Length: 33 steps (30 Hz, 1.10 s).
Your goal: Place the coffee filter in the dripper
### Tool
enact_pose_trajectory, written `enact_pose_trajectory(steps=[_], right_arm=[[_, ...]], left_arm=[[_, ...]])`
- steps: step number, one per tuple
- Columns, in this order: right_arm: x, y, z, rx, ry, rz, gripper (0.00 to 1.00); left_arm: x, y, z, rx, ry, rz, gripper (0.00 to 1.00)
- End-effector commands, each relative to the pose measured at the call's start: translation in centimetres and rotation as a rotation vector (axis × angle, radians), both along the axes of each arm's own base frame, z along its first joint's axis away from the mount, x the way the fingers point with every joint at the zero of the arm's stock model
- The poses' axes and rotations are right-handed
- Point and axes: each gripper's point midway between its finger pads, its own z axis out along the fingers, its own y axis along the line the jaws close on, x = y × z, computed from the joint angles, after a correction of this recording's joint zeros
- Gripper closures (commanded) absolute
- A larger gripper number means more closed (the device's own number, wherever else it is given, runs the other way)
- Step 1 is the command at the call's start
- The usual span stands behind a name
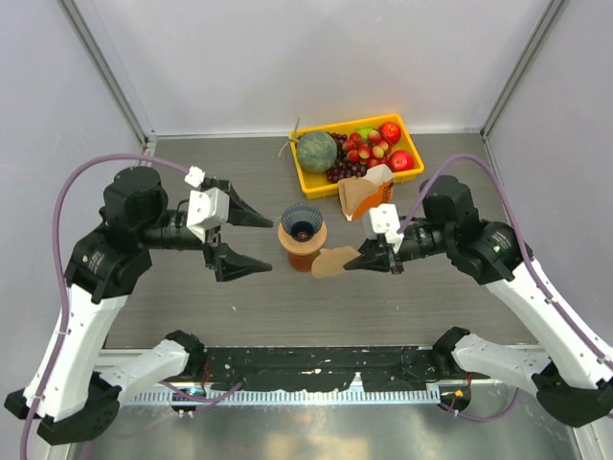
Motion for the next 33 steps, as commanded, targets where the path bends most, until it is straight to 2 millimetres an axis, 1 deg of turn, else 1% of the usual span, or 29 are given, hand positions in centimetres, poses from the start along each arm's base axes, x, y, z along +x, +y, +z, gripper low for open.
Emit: enact_pose_trajectory(steps=[1,2,3,4,5,8,11,12,13,14,15,19,21,22,24,27,30,33], right_arm=[[-1.6,2.0,3.2,-0.015,-0.151,0.115,0.95],[-2.1,2.3,4.2,-0.011,-0.171,0.124,0.95],[-2.1,2.6,4.5,-0.014,-0.148,0.116,0.95],[-2.5,2.8,5.6,0.001,-0.148,0.123,0.95],[-2.6,3.1,6.3,0.007,-0.144,0.127,0.95],[-2.4,3.9,6.3,-0.024,-0.158,0.136,0.95],[-2.3,4.3,6.6,-0.029,-0.206,0.137,0.95],[-2.2,4.3,6.1,-0.048,-0.212,0.146,0.95],[-2.3,4.4,6.2,-0.055,-0.228,0.158,0.95],[-2.3,4.5,5.7,-0.079,-0.244,0.173,0.95],[-2.4,4.5,5.6,-0.085,-0.257,0.178,0.95],[-2.2,5.2,5.0,-0.092,-0.223,0.177,0.95],[-2.2,5.4,4.3,-0.102,-0.189,0.177,0.95],[-2.0,5.7,4.4,-0.092,-0.178,0.159,0.95],[-1.9,5.8,4.2,-0.093,-0.174,0.158,0.95],[-1.9,5.8,4.4,-0.093,-0.185,0.169,0.95],[-2.0,5.8,4.6,-0.093,-0.2,0.178,0.95],[-1.9,5.9,4.2,-0.106,-0.197,0.189,0.95]], left_arm=[[-1.5,-1.2,5.7,-0.072,-0.045,-0.076,0.26],[-2.0,-1.2,6.1,-0.062,-0.042,-0.095,0.28],[-2.4,-1.1,5.8,-0.039,-0.037,-0.106,0.31],[-2.7,-1.1,5.6,-0.024,-0.049,-0.115,0.33],[-3.2,-1.1,5.4,-0.017,-0.053,-0.133,0.35],[-4.1,-1.4,4.6,0.008,-0.092,-0.161,0.41],[-4.3,-1.8,4.0,0.034,-0.102,-0.169,0.48],[-4.2,-1.9,3.8,0.041,-0.092,-0.166,0.52],[-4.1,-1.8,3.6,0.049,-0.092,-0.163,0.54],[-4.0,-1.9,3.4,0.053,-0.092,-0.165,0.56],[-3.9,-2.0,3.3,0.052,-0.09,-0.164,0.57],[-3.2,-2.5,3.0,0.033,-0.071,-0.13,0.59],[-2.8,-2.7,2.4,0.044,-0.055,-0.117,0.59],[-2.6,-2.8,1.9,0.056,-0.042,-0.122,0.6],[-2.6,-3.0,1.5,0.054,-0.022,-0.132,0.61],[-3.0,-3.3,1.8,0.036,-0.007,-0.16,0.64],[-3.0,-3.5,2.0,0.028,-0.007,-0.167,0.66],[-3.0,-3.6,2.2,0.025,-0.015,-0.174,0.67]])
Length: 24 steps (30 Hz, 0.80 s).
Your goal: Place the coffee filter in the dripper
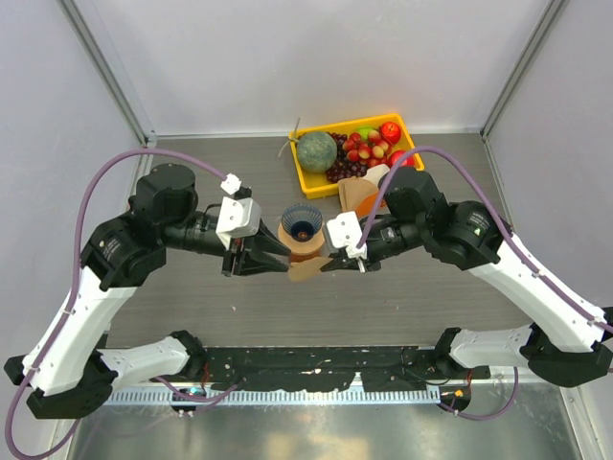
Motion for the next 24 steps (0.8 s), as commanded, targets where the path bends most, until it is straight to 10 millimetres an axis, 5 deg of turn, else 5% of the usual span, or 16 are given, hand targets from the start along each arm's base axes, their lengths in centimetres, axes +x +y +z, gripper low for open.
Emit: enact_pose_trajectory(steps=[1,24], right_arm=[[0.0,0.4,1.1,0.026,-0.032,0.024,0.95],[-0.5,0.7,2.4,0.044,-0.027,0.046,0.95]], left_arm=[[-0.4,-0.3,1.8,-0.058,-0.033,-0.034,0.68],[0.8,-0.4,0.9,-0.03,-0.017,0.026,0.86]])
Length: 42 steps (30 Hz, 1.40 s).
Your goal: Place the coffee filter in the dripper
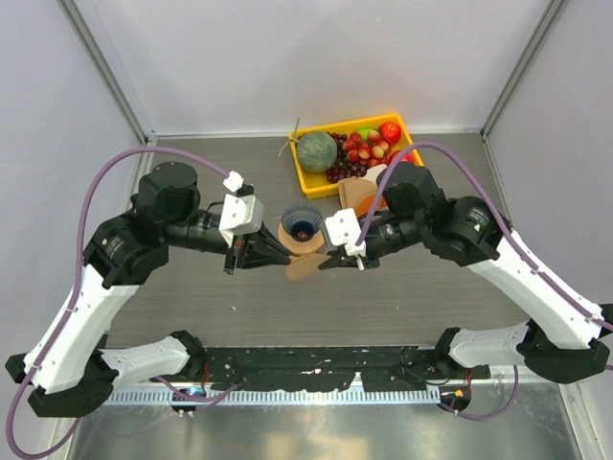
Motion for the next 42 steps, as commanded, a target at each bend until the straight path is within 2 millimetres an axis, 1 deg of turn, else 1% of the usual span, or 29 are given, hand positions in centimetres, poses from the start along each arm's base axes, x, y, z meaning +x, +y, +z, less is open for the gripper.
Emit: enact_pose_trajectory(steps=[1,7,9,12,14,17,20,22,25,28,31,33,35,37,38,39,40,42], right_arm=[[-0.6,0.4,1.8,0.041,-0.015,0.03,0.95],[-0.6,0.7,1.8,0.037,-0.004,0.03,0.95],[-0.6,0.8,1.9,0.038,0.003,0.028,0.95],[-0.3,1.2,2.1,0.045,0.025,0.01,0.95],[-0.3,1.3,2.2,0.043,0.039,0.003,0.95],[-0.3,1.4,2.2,0.043,0.047,-0.003,0.95],[-0.3,1.5,2.5,0.058,0.05,-0.004,0.95],[-0.5,1.8,2.9,0.073,0.057,0.006,0.95],[-0.6,1.9,3.0,0.079,0.063,0.017,0.95],[-0.5,1.9,2.9,0.075,0.062,0.017,0.95],[-0.4,2.1,3.0,0.079,0.07,0.012,0.95],[-0.3,2.3,3.2,0.084,0.075,0.007,0.95],[-0.2,2.4,3.3,0.085,0.082,0.0,0.95],[-0.1,2.4,3.4,0.084,0.084,-0.01,0.93],[0.0,2.3,3.4,0.082,0.084,-0.018,0.83],[0.0,2.2,3.0,0.068,0.088,-0.027,0.8],[0.1,2.0,3.1,0.063,0.078,-0.03,0.75],[0.4,1.4,2.4,0.03,0.07,-0.049,0.71]], left_arm=[[0.5,-0.1,0.9,-0.026,-0.023,0.023,0.86],[0.5,0.0,0.9,-0.029,-0.028,0.032,0.86],[0.7,-0.1,0.8,-0.027,-0.025,0.037,0.84],[1.0,-0.1,0.7,-0.022,-0.028,0.053,0.78],[0.9,0.0,0.7,-0.019,-0.026,0.053,0.72],[0.7,0.2,0.5,-0.022,-0.036,0.056,0.66],[1.3,0.2,-0.1,-0.008,-0.032,0.083,0.58],[1.7,0.1,-0.6,0.0,-0.026,0.1,0.57],[2.2,0.1,-0.7,-0.002,-0.027,0.125,0.55],[2.3,-0.1,-0.9,-0.008,-0.026,0.127,0.55],[2.0,-0.3,-0.9,-0.028,-0.013,0.109,0.55],[1.6,-0.5,-0.9,-0.04,0.002,0.086,0.58],[1.5,-0.6,-0.8,-0.046,0.008,0.082,0.65],[1.3,-0.6,-0.8,-0.045,0.009,0.072,0.88],[1.2,-0.5,-0.9,-0.04,0.013,0.066,0.95],[1.1,-0.4,-0.9,-0.037,0.014,0.069,1.0],[1.2,-0.3,-1.0,-0.035,0.009,0.077,1.0],[1.3,0.0,-1.0,-0.034,-0.023,0.088,1.0]])
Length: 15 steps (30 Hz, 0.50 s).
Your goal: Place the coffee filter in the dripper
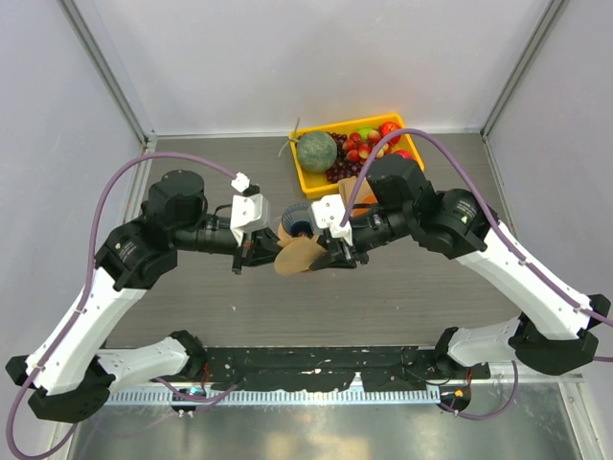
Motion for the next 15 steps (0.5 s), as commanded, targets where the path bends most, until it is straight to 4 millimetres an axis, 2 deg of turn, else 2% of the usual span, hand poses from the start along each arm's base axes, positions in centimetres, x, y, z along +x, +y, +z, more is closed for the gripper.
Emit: enact_pose_trajectory(steps=[1,6,11,13,15], right_arm=[[0.4,-0.9,0.9,-0.006,-0.031,-0.03,0.7],[0.9,-1.8,0.1,-0.039,-0.019,-0.048,0.72],[1.1,-1.4,-0.2,-0.046,-0.003,-0.04,0.9],[0.9,-1.2,0.2,-0.036,0.005,-0.026,0.94],[0.7,-1.0,0.5,-0.024,0.008,-0.011,0.95]], left_arm=[[-0.3,0.6,1.5,-0.044,-0.077,0.007,1.0],[-0.1,0.6,1.6,-0.052,-0.085,0.023,1.0],[0.1,0.5,2.0,-0.067,-0.09,0.03,1.0],[0.4,0.3,1.7,-0.06,-0.08,0.035,1.0],[0.5,0.2,1.5,-0.06,-0.068,0.038,1.0]])
